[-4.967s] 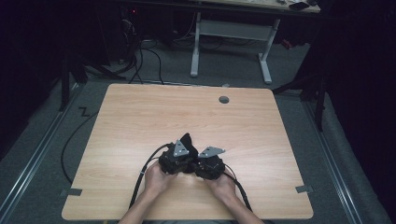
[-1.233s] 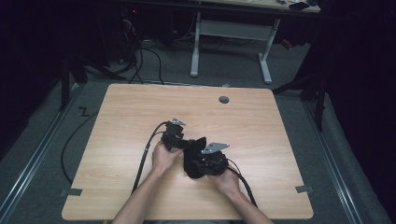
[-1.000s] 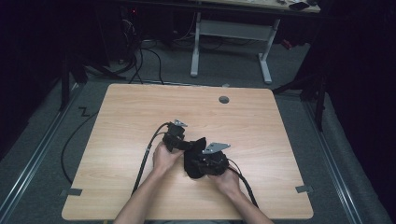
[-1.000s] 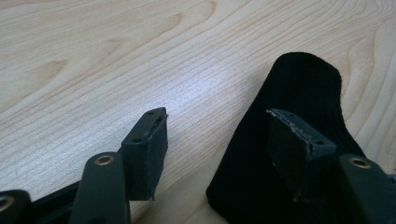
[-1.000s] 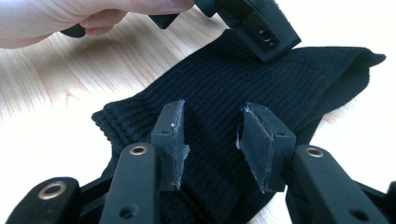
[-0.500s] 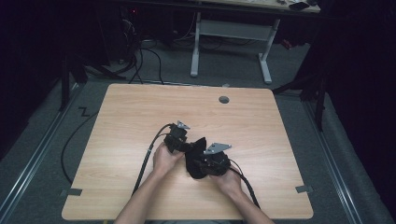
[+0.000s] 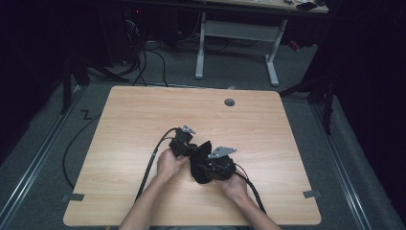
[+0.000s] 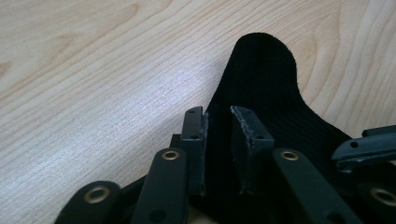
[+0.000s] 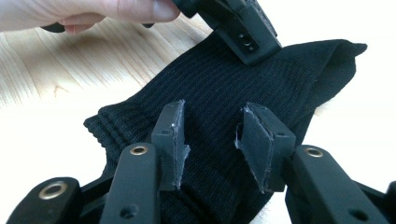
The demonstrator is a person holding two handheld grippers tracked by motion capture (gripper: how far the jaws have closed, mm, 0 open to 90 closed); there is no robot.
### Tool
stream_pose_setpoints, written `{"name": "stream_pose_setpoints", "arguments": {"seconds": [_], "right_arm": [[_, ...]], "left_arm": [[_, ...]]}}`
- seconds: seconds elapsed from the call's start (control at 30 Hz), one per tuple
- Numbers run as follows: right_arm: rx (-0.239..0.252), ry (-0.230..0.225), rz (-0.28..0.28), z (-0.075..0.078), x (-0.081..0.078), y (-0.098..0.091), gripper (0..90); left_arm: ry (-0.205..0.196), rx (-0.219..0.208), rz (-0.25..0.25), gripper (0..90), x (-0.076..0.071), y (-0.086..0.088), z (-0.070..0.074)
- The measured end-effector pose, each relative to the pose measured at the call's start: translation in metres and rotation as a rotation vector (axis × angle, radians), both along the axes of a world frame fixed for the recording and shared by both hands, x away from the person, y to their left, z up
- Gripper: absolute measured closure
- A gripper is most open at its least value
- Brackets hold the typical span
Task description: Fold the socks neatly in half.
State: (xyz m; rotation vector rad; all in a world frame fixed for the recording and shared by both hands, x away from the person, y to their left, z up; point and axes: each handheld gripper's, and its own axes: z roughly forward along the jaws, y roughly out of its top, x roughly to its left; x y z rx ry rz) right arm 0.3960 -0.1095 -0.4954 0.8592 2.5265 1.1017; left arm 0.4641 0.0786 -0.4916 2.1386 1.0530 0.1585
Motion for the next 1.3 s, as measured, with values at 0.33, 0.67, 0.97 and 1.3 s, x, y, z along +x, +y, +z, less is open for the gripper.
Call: {"name": "stream_pose_setpoints", "arguments": {"seconds": [0.33, 0.67, 0.97, 1.3], "right_arm": [[0.004, 0.014, -0.002, 0.001, 0.001, -0.001, 59.2], [0.097, -0.024, -0.040, 0.018, -0.008, 0.002, 58.8], [0.023, 0.035, -0.033, 0.002, -0.005, 0.020, 58.6], [-0.022, 0.006, -0.094, 0.002, 0.017, 0.031, 59.3]], "left_arm": [[-0.001, -0.017, 0.002, 85.0, -0.002, 0.003, 0.003], [-0.071, -0.053, -0.002, 85.6, -0.010, 0.008, 0.013], [-0.105, -0.112, -0.040, 85.7, -0.018, 0.014, 0.025], [-0.151, -0.141, -0.064, 86.2, -0.031, 0.020, 0.040]]}}
